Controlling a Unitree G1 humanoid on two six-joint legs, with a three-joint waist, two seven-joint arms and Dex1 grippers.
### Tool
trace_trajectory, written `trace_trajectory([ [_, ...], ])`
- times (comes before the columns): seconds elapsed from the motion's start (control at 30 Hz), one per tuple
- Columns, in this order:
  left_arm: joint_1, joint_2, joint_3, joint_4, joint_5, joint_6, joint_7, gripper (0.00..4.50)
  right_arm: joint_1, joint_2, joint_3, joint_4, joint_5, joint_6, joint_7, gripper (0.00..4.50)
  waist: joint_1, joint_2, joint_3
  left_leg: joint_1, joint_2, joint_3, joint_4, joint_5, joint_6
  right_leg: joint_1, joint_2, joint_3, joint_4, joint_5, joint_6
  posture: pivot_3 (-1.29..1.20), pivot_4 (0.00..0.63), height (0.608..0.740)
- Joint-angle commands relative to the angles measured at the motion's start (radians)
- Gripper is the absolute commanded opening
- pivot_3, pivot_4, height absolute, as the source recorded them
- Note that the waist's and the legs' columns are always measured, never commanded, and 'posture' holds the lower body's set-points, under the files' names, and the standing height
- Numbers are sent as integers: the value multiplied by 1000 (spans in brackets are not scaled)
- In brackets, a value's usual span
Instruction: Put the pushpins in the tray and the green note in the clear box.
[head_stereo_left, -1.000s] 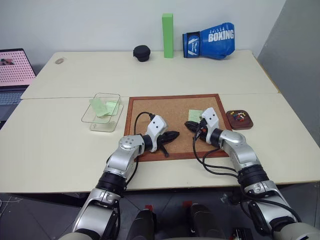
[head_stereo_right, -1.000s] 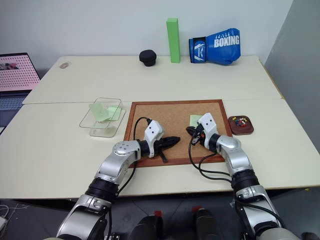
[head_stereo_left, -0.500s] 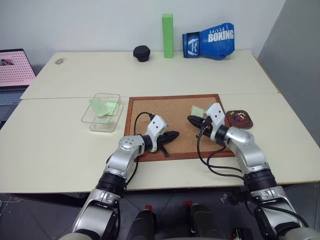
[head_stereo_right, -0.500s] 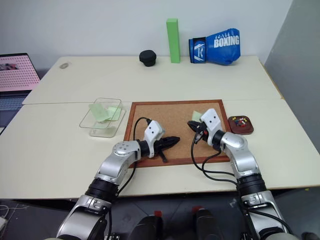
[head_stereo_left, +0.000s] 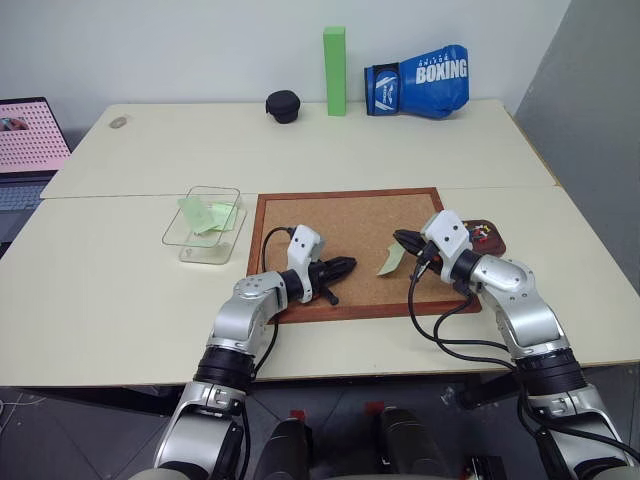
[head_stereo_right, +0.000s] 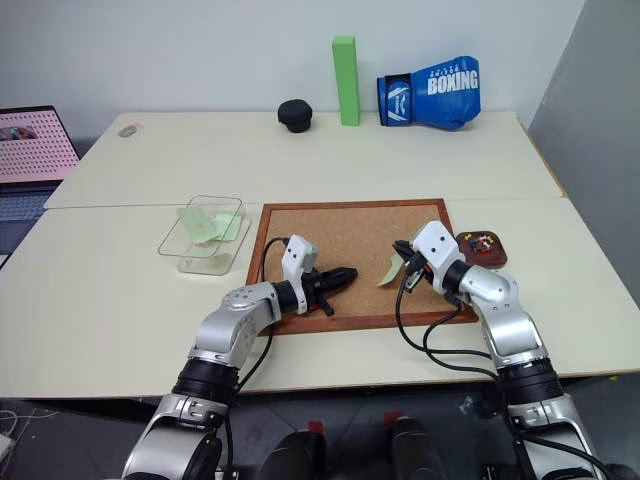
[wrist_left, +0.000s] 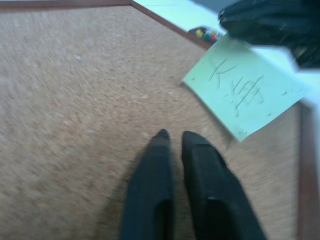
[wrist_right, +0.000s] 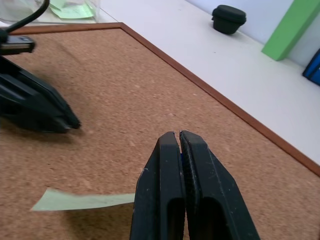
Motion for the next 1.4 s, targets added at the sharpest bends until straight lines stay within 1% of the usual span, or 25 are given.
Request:
trace_trajectory([
  [0.03,16,20,30,-86,-67,76,-5,1488,0,0,-38,-21,11,-25,-32,0,0,0,0,0,0,0,0,0,0,0,0,0,0,0,0,0,150,740],
  [0.33,-5,-15,117,-172,-274,316,26,3075,-39,-1,-61,-55,43,22,-49,0,1,0,0,0,0,0,0,0,0,0,0,0,0,0,0,0,150,740],
  [0.43,-22,-103,250,-127,-425,453,149,3583,-61,4,-75,-74,56,53,-64,0,1,0,0,0,0,0,0,0,0,0,0,0,0,0,0,0,150,740],
  [0.47,-26,-127,283,-112,-459,489,187,3686,-66,4,-78,-78,58,58,-66,0,1,-1,0,0,0,0,0,0,0,0,0,0,0,0,0,0,150,740],
  [0.5,-18,-155,307,-110,-505,544,218,3906,-67,5,-81,-84,59,63,-71,0,1,-1,0,0,0,0,0,0,0,0,0,0,0,0,0,0,150,740],
  [0.57,-11,-220,369,-109,-593,627,305,3906,-68,4,-84,-100,61,73,-79,0,1,-1,0,0,0,0,0,0,0,0,0,0,0,0,0,0,150,740],
  [0.7,-23,-313,464,-77,-707,702,460,3906,-62,3,-81,-136,66,96,-85,0,1,-2,1,-1,0,-1,0,0,0,0,0,0,-1,0,0,0,150,740],
  [0.8,-43,-377,512,-40,-781,707,555,3906,-57,15,-77,-182,81,124,-90,0,1,-2,1,-1,0,-1,0,0,0,0,0,0,0,0,0,0,150,740],
  [0.93,-75,-411,559,0,-865,674,644,3906,-45,17,-72,-225,95,148,-89,0,3,-2,1,-1,-1,-1,0,0,0,0,0,0,-1,0,0,0,150,740],
  [1.17,-48,-426,512,-9,-948,644,714,3906,-18,31,-64,-312,138,201,-77,0,2,-2,1,-1,-1,-1,0,0,-1,0,0,0,-1,0,0,0,150,740],
  [1.4,-32,-425,445,-36,-979,610,712,3906,23,49,-47,-365,165,239,-82,0,7,-2,1,-1,-1,-1,0,0,-1,0,0,0,-1,0,0,0,150,740],
])
